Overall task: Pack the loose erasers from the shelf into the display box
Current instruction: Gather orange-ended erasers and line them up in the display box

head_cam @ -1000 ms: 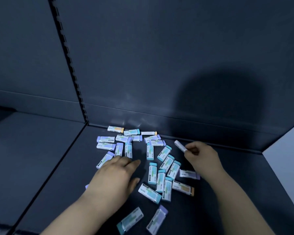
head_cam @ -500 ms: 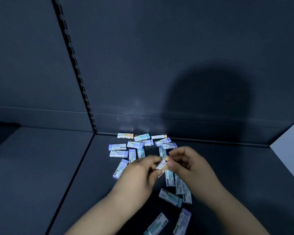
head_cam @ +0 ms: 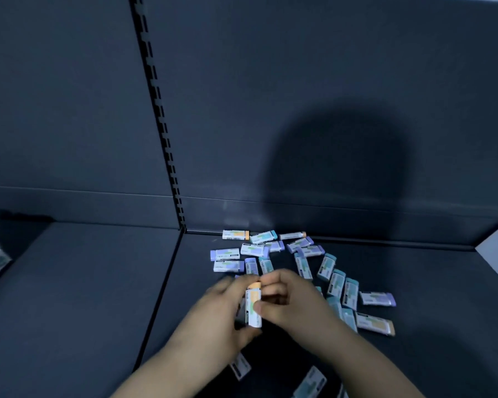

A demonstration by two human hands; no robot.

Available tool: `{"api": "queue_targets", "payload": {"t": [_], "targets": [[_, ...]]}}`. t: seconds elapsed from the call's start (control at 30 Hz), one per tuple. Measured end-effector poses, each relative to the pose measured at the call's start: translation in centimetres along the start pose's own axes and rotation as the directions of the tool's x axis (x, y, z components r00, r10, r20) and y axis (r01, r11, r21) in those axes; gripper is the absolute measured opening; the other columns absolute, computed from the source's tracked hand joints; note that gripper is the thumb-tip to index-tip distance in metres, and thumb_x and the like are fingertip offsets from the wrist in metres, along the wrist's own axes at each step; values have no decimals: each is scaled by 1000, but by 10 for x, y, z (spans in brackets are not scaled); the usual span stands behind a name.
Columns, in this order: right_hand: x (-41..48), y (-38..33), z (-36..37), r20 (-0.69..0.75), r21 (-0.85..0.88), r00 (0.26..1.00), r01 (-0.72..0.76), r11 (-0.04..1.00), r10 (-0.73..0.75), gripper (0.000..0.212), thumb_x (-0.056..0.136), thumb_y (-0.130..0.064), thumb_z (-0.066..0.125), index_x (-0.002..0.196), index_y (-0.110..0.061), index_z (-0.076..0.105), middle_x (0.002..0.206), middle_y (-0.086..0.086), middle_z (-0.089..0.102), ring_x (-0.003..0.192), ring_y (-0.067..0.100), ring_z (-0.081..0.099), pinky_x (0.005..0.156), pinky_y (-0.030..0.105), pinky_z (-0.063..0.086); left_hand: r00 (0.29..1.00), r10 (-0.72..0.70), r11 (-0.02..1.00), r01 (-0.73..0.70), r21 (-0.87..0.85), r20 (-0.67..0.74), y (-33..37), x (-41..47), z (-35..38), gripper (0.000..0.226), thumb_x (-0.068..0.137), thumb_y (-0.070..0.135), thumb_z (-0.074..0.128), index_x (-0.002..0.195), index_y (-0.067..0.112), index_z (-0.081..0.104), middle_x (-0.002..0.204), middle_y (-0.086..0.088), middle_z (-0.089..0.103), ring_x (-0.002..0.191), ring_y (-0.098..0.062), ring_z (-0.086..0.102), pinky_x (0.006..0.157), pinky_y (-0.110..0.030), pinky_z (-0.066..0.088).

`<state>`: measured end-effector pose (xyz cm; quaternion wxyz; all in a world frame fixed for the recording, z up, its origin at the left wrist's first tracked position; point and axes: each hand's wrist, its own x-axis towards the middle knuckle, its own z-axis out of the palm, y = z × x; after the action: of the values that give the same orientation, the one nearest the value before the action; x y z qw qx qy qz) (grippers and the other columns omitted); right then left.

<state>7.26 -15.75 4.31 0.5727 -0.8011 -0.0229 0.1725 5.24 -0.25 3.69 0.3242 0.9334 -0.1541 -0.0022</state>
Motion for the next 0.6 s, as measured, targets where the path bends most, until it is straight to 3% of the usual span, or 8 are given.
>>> {"api": "queue_targets", "payload": {"t": [0.1,0.23,0.37,0.5,0.6], "targets": [[16,-10,2,23,-179,999,29,983,-25,17,78,-20,69,86,-29,57,89,-9,68,83,5,64,78,19,49,999,1,998,1,70,-34,-15,-3,-6,67,72,35,74,130,36,41,113,22,35,114,0,43,92,-5,28],[69,-21,3,-112,-469,979,101,877,-172,11,88,-15,58,97,-18,62,99,0,65,91,12,59,84,19,43,996,-24,988,36,147,-84,-29,-4,-16,67,78,42,67,136,35,34,127,15,34,122,-5,38,98,-10,27],[127,-26,17,-73,-761,952,139,634,-297,23,87,-3,48,107,-8,60,110,13,59,101,28,56,84,29,46,995,-54,974,71,215,-85,-38,-1,-23,71,79,50,62,140,34,29,133,15,29,126,-7,33,104,-18,28],[147,-32,35,-11,-920,966,91,381,-257,26,84,1,49,108,-7,55,111,11,55,106,30,51,75,30,41,991,-86,961,109,254,-98,-48,0,-34,73,80,53,59,141,35,24,136,15,26,129,-7,29,106,-22,28],[148,-40,43,53,-981,972,94,172,-229,32,83,2,50,113,-8,54,116,10,53,107,30,50,78,34,44,988,-110,955,135,262,-108,-57,-3,-41,75,81,54,59,143,35,22,138,17,24,129,-6,27,107,-21,26]]}}
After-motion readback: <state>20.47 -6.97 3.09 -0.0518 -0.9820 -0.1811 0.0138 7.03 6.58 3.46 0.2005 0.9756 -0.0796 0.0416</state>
